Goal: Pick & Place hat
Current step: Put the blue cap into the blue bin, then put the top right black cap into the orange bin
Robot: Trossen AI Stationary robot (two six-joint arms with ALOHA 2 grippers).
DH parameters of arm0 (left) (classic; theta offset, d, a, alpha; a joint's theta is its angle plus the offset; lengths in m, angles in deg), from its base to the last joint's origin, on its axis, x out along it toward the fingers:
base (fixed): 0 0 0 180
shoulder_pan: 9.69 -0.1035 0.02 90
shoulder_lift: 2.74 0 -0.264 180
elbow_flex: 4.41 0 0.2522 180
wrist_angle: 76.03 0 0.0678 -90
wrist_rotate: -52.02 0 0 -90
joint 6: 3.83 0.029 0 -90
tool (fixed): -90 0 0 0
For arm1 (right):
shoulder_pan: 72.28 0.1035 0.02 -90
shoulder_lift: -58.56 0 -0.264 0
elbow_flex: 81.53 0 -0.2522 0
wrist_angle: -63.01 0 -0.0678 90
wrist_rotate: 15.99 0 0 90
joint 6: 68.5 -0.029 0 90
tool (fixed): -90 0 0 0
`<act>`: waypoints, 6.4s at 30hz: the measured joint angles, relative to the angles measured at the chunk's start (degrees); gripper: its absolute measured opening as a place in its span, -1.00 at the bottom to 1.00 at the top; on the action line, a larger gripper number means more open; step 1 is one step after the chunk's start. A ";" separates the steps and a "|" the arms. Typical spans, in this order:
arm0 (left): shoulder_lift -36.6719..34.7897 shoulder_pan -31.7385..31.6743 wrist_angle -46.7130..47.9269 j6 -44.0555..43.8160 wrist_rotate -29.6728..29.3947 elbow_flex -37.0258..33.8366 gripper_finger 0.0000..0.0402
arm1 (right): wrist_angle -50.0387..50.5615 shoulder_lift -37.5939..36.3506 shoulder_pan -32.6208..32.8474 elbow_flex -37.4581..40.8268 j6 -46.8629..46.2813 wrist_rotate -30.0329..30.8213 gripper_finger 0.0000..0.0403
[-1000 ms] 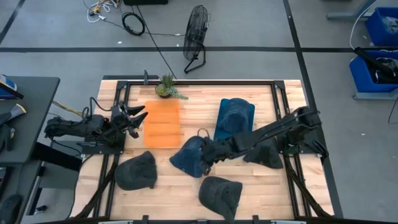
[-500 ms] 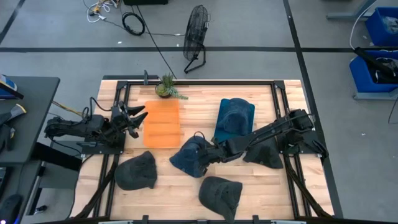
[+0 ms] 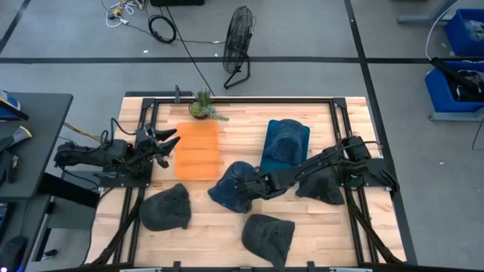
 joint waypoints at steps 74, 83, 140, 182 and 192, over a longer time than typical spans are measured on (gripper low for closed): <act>0.00 0.02 1.58 -0.28 -0.01 0.00 -0.12 | 59.53 -22.32 -0.10 -0.40 0.79 23.62 -0.99; -0.02 0.02 1.59 -0.28 -0.02 0.00 -0.12 | 45.41 -22.43 -5.16 15.38 7.04 28.98 -0.99; -0.02 0.02 1.56 -0.27 -0.01 0.00 -0.12 | 55.40 -22.43 -7.30 -7.10 10.31 13.81 -0.04; -0.02 0.00 1.55 -0.26 -0.03 0.00 -0.12 | 49.94 -22.34 -3.41 -0.49 12.51 -16.15 -0.04; -0.01 0.01 1.56 -0.26 -0.01 0.00 -0.12 | 63.44 -23.97 0.48 8.86 -0.43 -16.76 -0.04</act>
